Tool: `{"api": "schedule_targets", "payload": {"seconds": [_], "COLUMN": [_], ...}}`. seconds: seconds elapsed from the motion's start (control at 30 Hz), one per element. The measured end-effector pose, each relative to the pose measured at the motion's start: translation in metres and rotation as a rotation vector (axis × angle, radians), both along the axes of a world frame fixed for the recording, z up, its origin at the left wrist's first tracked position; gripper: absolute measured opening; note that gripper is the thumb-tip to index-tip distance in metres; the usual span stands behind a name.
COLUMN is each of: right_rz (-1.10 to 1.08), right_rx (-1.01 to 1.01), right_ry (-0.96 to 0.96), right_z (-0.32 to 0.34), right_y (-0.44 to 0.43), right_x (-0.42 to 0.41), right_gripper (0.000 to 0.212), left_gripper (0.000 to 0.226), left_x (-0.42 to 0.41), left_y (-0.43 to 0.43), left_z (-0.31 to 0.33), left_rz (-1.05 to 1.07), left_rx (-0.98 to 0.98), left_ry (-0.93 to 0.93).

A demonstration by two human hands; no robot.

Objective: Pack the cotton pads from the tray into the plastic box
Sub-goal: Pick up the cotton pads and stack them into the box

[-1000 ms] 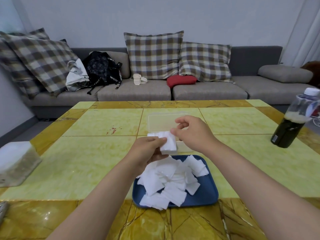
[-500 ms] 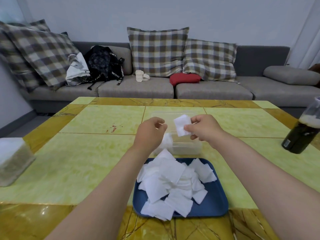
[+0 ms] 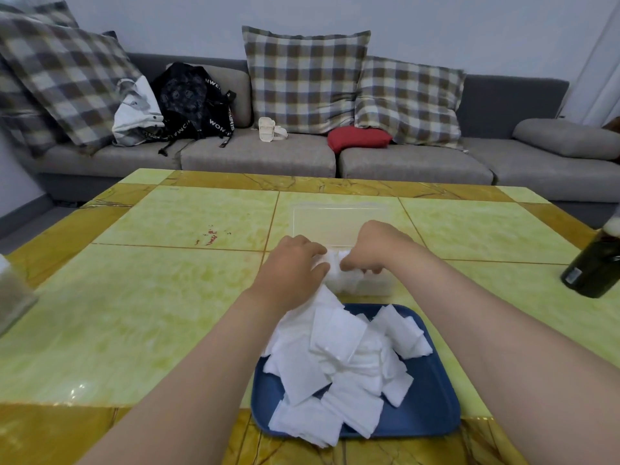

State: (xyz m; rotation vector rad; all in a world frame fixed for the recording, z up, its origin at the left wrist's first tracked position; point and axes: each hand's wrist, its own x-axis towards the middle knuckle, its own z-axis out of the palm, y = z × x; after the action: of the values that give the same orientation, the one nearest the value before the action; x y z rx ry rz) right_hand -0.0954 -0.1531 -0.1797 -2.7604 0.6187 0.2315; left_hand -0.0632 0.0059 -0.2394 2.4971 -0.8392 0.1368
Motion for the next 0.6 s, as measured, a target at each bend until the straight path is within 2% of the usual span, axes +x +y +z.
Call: {"api": "schedule_targets", "payload": {"seconds": [0.1, 0.23, 0.33, 0.43, 0.6], "right_rz": [-0.033, -0.072, -0.061, -0.016, 0.006], "right_rx": [0.264, 0.321, 0.393, 0.484, 0.451], "right_ry": [-0.01, -0.032, -0.081, -0.027, -0.061], "right_z": [-0.001, -0.004, -0.008, -0.013, -0.014], "right_y": [0.003, -0.008, -0.008, -0.004, -0.007], "right_x": [0.003, -0.001, -0.003, -0.003, -0.006], "right_gripper": [0.022, 0.018, 0.013, 0.012, 0.015], "left_gripper": [0.04, 0.051, 0.061, 0.062, 0.061], "left_x": [-0.001, -0.007, -0.012, -0.013, -0.014], "left_y": [0.002, 0.0, -0.004, -0.006, -0.003], "left_z": [0.0, 0.003, 0.002, 0.003, 0.009], "left_rz": [-0.024, -0.119, -0.202, -0.223, -0.215], "left_rx": [-0.04, 0.013, 0.206, 0.354, 0.281], "left_ry": [-0.023, -0.075, 0.016, 0.052, 0.091]}}
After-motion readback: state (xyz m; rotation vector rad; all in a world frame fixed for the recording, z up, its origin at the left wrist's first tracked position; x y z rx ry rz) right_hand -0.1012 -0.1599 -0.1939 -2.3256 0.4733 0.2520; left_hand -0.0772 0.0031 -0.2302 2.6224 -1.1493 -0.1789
